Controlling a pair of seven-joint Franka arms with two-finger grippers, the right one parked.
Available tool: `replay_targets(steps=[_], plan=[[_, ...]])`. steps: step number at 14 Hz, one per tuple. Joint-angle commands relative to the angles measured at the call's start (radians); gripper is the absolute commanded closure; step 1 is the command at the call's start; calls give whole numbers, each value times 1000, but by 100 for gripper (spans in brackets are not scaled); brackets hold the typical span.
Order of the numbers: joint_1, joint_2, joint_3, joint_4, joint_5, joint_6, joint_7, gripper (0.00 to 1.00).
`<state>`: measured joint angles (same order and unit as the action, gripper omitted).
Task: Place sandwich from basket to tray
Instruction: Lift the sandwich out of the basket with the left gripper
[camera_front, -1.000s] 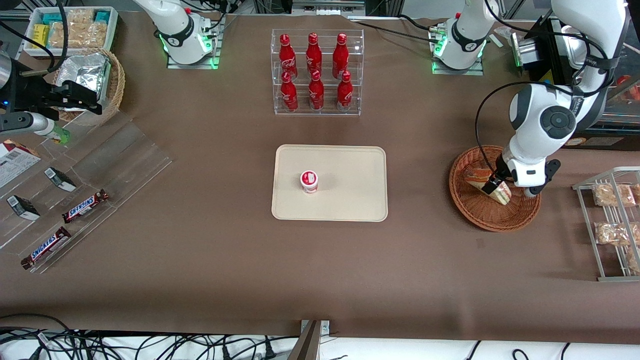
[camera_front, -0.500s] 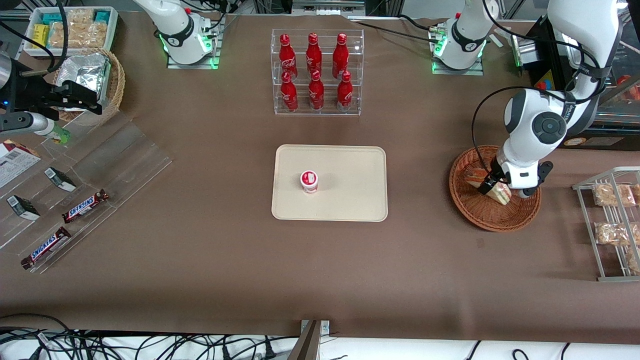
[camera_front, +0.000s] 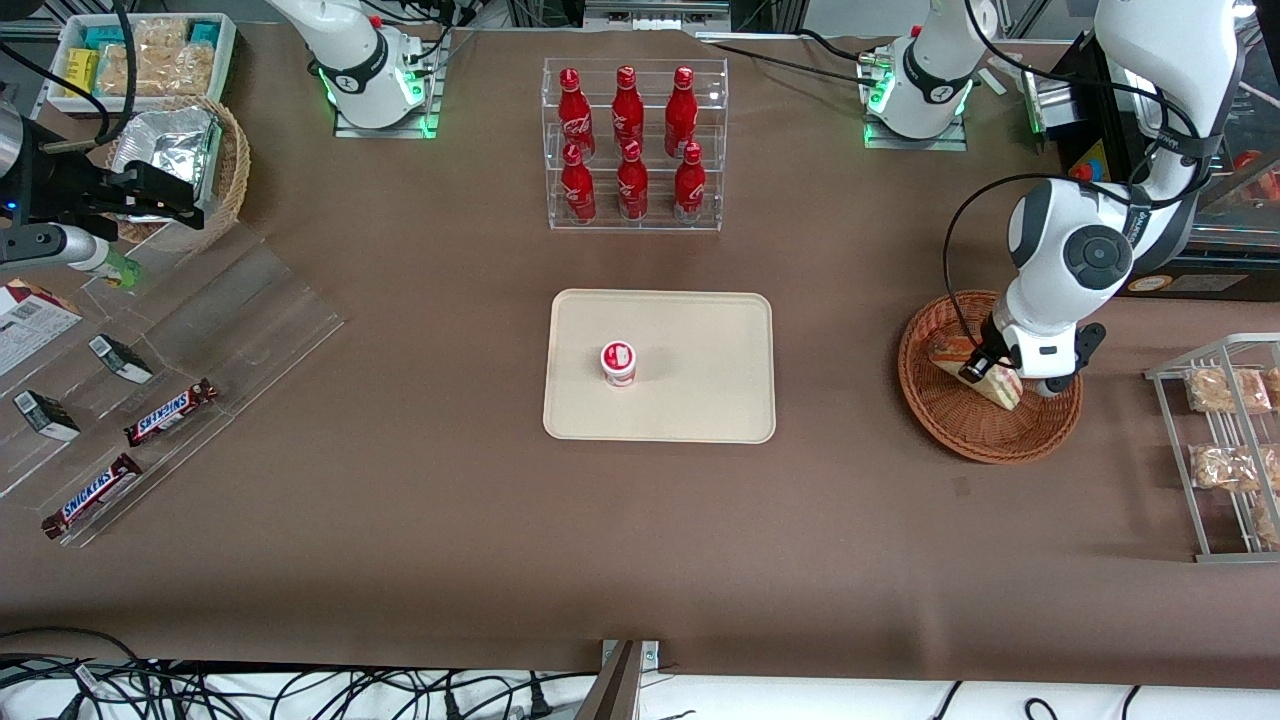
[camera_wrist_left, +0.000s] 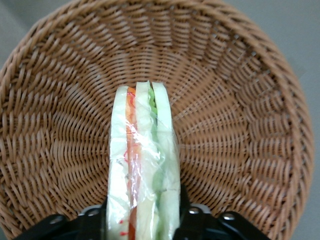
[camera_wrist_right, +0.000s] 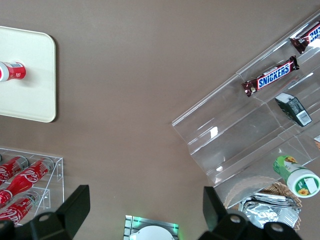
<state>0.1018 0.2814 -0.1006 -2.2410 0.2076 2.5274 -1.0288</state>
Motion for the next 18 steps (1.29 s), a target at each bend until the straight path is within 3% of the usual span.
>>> replay_targets(steps=[1,5,9,13,18], plan=[[4,-47,-10,90,32,-166,-11,100],[-2,-47,-63,288,0,-415,64,100],[-16,-42,-88,472,-120,-590,260,100],[-28,-44,-180,572,-149,-693,398,100],[-30,-31,-349,584,-151,-694,489,100]])
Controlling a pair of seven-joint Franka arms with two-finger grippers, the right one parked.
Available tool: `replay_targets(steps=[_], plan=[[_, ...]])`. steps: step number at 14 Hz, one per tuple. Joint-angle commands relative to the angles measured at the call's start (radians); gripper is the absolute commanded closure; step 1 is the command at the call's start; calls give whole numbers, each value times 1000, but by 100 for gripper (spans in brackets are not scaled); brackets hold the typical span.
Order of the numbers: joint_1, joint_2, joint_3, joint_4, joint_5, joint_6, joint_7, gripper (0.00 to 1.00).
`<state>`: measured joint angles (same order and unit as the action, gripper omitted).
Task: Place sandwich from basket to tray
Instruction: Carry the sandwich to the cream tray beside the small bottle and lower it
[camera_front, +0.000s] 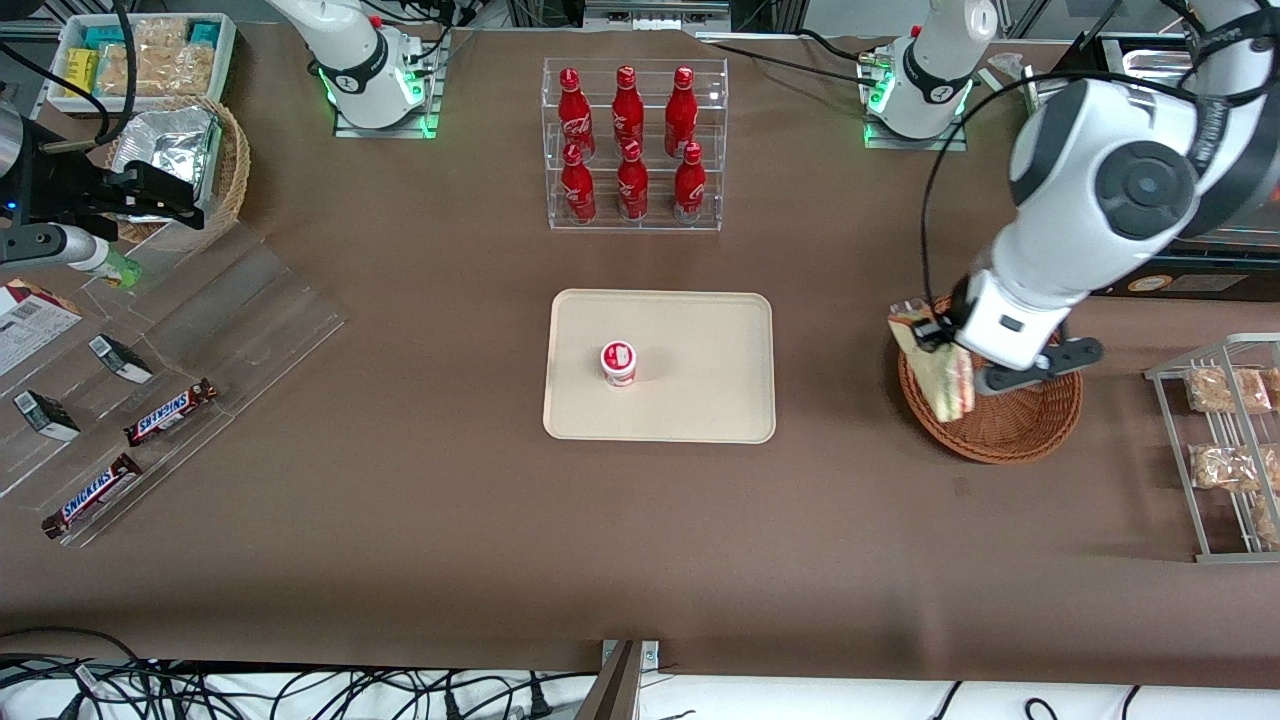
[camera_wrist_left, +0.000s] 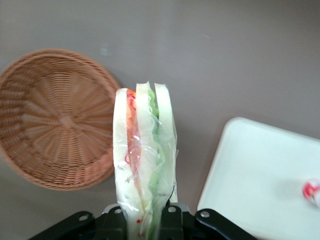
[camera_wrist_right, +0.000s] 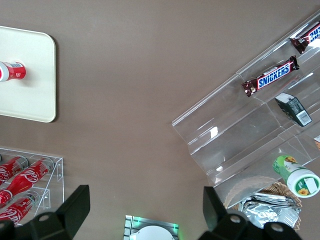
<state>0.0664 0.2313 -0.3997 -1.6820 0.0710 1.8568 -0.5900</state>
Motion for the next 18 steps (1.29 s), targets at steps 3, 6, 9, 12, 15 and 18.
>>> replay_targets(steps=[3,6,9,12,15,18], plan=[[-3,65,-141,24,-14,-13,48,100],[-54,80,-163,-39,-14,115,27,100],[-123,101,-160,-155,15,338,-77,100],[-181,187,-162,-177,145,393,-163,100],[-226,282,-162,-176,326,438,-283,100],[-240,345,-162,-170,411,466,-321,100]])
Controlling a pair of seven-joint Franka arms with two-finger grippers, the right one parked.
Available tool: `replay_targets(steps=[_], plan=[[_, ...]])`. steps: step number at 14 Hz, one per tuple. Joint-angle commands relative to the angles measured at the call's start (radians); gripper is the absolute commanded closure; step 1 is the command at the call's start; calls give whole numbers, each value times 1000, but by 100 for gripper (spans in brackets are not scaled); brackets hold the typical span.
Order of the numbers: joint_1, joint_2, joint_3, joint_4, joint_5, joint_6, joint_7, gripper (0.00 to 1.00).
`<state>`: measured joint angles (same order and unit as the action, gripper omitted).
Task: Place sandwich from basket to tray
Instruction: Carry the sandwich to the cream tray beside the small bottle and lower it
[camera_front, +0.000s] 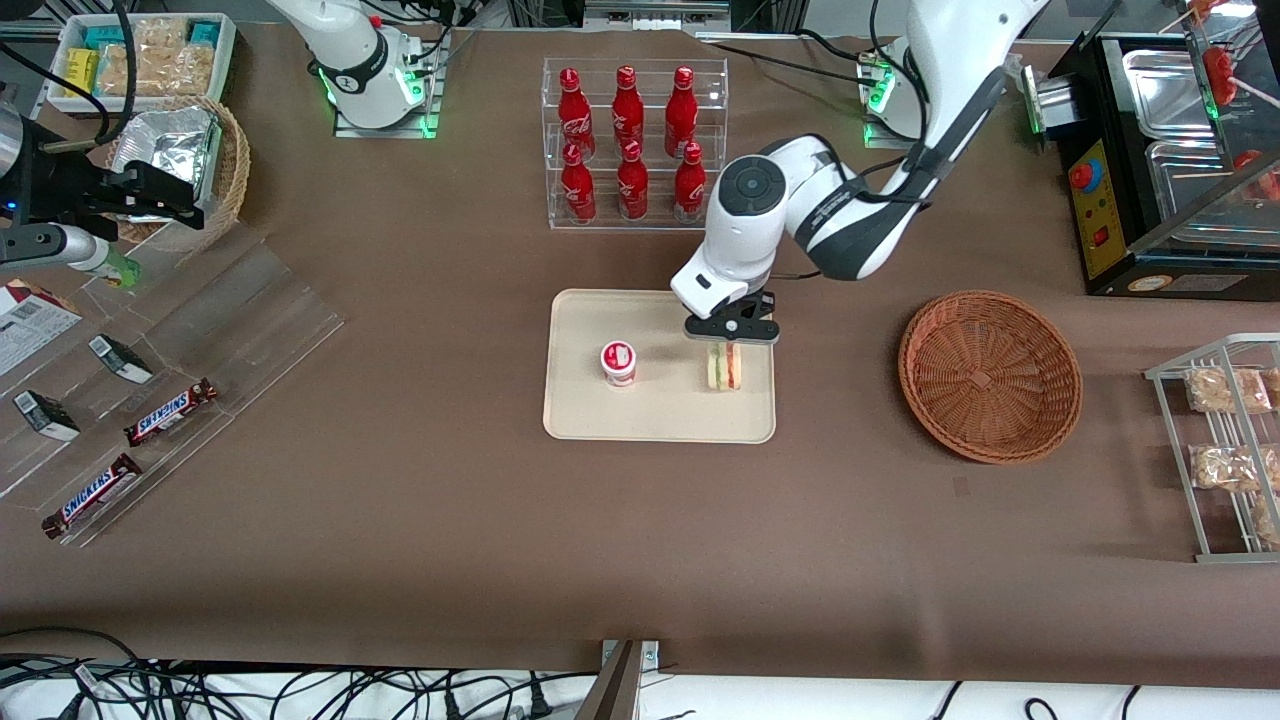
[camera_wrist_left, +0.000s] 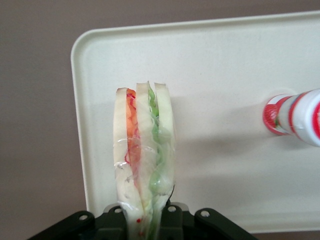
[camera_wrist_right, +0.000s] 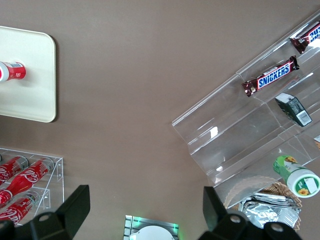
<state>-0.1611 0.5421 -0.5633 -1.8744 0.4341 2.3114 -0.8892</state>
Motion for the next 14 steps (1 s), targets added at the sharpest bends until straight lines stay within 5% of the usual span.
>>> replay_targets(steps=[1,5,8,11,14], plan=[[-17,48,5,26,48,11,-22,100],[-21,107,10,43,158,26,-43,100],[-15,125,8,52,169,25,-47,99],[-15,119,10,55,169,20,-155,4],[-14,84,6,63,167,-1,-240,0]])
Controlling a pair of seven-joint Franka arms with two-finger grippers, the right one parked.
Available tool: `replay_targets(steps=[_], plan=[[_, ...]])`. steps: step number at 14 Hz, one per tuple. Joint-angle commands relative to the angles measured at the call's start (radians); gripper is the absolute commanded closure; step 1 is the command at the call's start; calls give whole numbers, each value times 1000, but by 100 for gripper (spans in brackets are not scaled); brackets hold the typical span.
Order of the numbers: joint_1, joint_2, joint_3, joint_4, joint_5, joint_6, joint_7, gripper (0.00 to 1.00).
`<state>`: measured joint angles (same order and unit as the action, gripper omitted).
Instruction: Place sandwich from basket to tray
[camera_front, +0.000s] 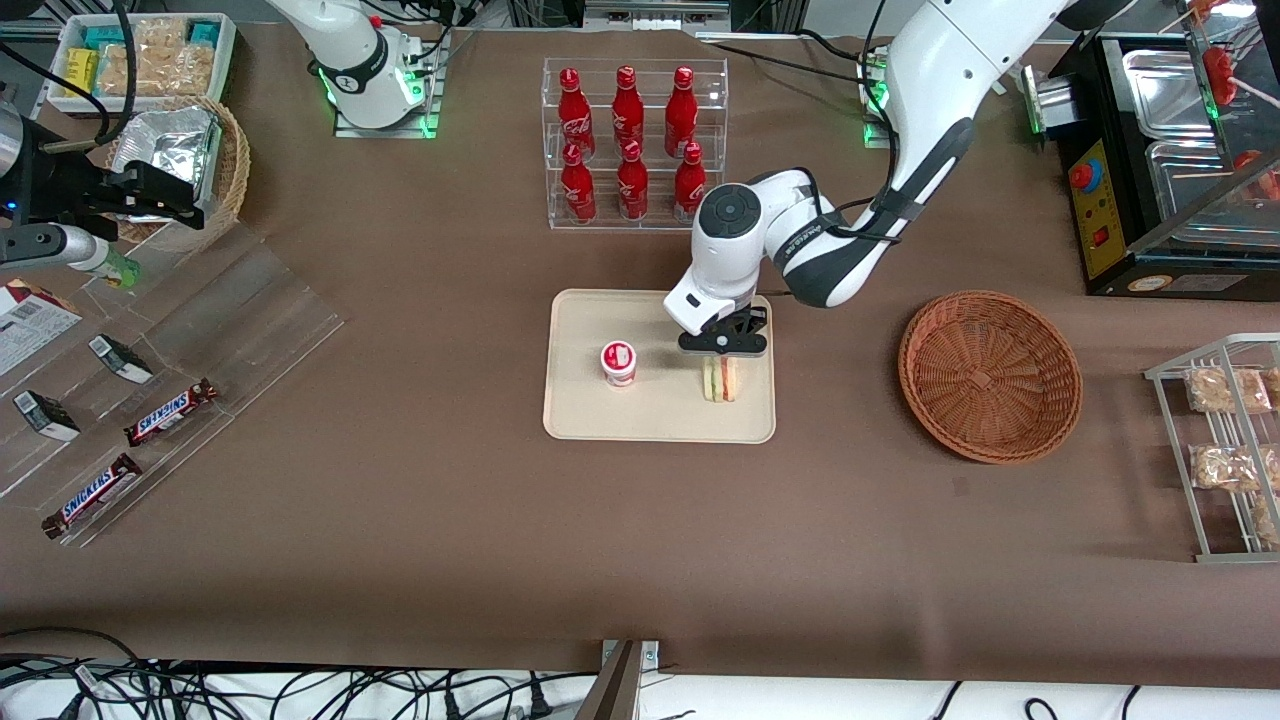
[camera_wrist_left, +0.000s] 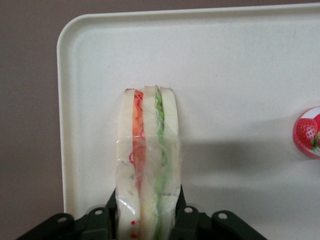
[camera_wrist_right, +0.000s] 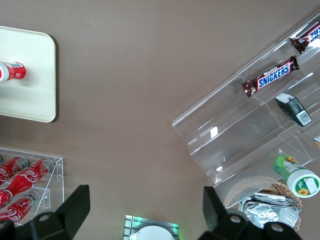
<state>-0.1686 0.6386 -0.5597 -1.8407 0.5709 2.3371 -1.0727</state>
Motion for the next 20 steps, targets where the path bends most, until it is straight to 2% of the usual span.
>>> replay_targets(steps=[1,5,8,11,15,18,20], plan=[[0,-28,1,46,30,-60,-56,0],[26,-56,-8,178,0,-226,-46,0],[85,-114,-8,224,-83,-292,-24,0],[168,-216,-8,224,-196,-366,66,0],[291,-339,-8,247,-348,-468,250,0],[406,-391,-8,304,-466,-609,469,0],[480,-416,-5,316,-509,-669,618,0]])
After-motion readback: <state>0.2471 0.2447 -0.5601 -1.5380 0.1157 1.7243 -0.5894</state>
